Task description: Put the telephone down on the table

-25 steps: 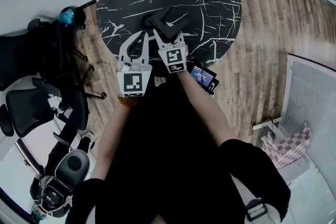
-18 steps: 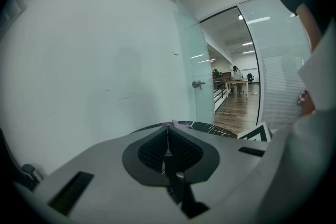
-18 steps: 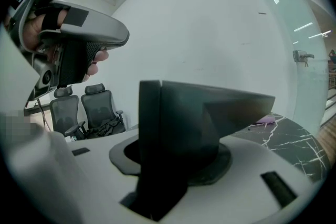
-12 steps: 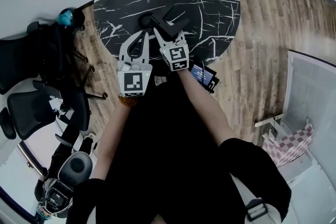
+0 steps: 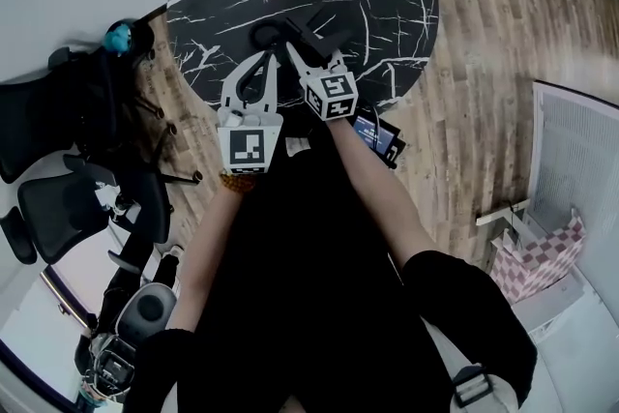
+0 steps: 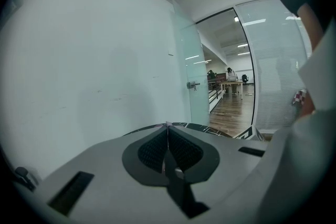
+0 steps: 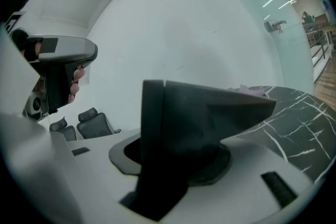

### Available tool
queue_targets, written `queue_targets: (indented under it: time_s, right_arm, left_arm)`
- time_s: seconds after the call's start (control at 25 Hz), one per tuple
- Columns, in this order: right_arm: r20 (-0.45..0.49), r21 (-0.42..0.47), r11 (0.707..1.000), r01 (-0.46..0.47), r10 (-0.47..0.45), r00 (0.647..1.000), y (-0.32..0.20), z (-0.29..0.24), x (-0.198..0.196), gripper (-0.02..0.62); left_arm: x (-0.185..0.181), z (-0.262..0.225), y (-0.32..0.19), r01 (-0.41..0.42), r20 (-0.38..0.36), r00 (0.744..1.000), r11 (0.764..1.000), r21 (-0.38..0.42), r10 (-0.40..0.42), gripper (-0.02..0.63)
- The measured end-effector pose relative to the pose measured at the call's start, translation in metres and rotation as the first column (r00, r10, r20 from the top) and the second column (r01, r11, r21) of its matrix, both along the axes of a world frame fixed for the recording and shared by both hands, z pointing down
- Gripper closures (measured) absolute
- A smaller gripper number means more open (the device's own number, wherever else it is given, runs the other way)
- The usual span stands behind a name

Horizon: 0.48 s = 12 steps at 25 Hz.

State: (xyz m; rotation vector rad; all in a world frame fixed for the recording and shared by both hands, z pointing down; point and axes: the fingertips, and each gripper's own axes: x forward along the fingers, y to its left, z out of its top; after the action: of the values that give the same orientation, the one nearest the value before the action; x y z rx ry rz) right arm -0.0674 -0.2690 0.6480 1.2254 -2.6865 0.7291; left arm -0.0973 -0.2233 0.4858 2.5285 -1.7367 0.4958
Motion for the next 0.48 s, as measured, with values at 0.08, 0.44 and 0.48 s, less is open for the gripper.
queue_targets:
  time_s: [0.08,0.44,0.48]
  right_arm:
    - [0.034,-0.024,1.000,-0.009,0.010,0.999,-0.002,0.003,0.001,0.410]
    - [0.152,-0.151,0.985,-0.086,0.109,0.982,-0.009,0.026,0.024,0.400]
    - [0.156,-0.160,0.983,-0.091,0.116,0.981,-0.009,0.029,0.026,0.399]
  left_arm:
    - [0.004,-0.002,-0.004,-0.007,-0.004,1.000,1.000,0.008,0.007,0.591]
    - [0.026,-0.007,-0.010,-0.052,-0.004,0.999,0.999,0.015,0.052,0.591]
    - [0.027,-0.008,-0.010,-0.055,-0.005,0.998,0.998,0.016,0.055,0.591]
